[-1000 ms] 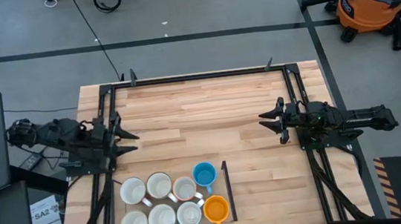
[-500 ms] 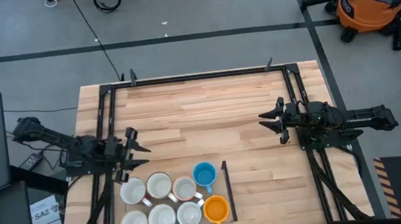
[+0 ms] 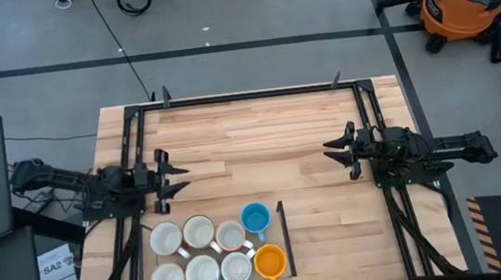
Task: Place coffee mugs
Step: Return to Home Position
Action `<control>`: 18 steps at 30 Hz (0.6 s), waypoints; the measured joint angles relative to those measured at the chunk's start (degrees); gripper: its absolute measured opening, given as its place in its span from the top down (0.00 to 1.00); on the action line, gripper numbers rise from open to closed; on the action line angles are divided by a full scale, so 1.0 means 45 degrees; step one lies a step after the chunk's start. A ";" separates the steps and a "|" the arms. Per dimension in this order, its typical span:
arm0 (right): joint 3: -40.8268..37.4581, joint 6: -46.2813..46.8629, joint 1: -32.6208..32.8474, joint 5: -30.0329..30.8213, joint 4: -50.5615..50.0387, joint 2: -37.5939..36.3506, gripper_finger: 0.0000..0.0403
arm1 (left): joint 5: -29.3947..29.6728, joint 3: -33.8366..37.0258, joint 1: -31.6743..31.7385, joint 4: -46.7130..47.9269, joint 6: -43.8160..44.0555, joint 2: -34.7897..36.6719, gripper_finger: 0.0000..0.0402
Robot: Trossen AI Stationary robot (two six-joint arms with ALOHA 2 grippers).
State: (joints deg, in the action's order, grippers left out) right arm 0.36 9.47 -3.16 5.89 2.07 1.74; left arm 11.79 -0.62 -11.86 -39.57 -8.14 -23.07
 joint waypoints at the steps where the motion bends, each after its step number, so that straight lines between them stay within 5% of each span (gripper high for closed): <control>1: 0.0000 0.0000 0.0000 0.0000 0.0000 0.0000 0.64 | 0.0005 0.0000 0.0108 0.0255 0.0037 0.0000 0.61; 8: 0.0000 0.0000 0.0000 0.0000 0.0003 0.0000 0.64 | 0.0000 0.0000 0.0357 0.1290 0.0073 0.0958 0.61; 18: 0.0000 -0.0005 0.0000 0.0000 0.0005 0.0000 0.64 | -0.0436 0.0000 0.1044 0.4969 0.0325 0.4605 0.61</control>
State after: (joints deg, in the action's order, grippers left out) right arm 0.36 9.45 -3.16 5.89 2.09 1.74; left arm 9.83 -0.62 -7.16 -17.20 -6.68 -2.35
